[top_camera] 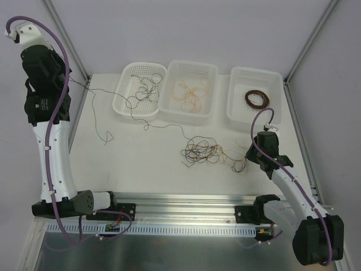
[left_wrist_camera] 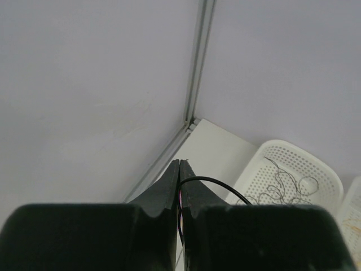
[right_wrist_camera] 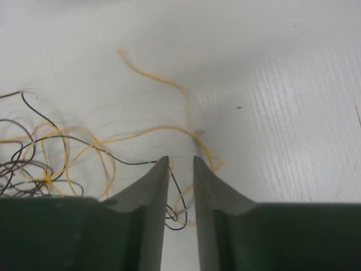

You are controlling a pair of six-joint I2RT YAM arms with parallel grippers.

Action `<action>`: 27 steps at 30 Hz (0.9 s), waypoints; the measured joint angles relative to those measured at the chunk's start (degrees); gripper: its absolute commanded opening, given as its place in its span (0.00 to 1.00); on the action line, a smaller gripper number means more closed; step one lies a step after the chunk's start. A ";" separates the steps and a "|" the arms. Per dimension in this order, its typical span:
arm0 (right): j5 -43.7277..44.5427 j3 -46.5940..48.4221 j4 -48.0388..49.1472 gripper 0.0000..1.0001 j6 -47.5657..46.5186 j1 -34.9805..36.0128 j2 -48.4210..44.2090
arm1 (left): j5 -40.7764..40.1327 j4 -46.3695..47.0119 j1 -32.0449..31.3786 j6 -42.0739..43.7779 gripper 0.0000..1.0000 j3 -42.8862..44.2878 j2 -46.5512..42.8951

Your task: Untangle the cables

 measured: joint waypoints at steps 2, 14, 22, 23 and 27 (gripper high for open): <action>-1.01 1.57 -1.20 0.44 -1.55 1.42 -0.33 | 2.71 -0.26 0.02 -1.27 0.00 -1.84 -1.20; -10.54 11.19 -1.25 0.76 -11.58 17.81 2.03 | 14.80 -0.42 0.00 -6.21 0.02 -18.56 -9.40; -11.69 11.58 3.10 0.76 -13.44 22.25 12.04 | 12.00 0.07 0.00 -7.26 0.17 -37.16 -11.26; -11.67 11.58 3.30 0.76 -13.57 22.25 12.76 | 11.28 -0.20 0.02 -7.50 0.26 -39.52 -11.08; -11.32 11.65 3.65 0.76 -14.01 22.40 13.60 | 9.99 -1.64 0.02 -8.61 0.63 -45.42 -10.47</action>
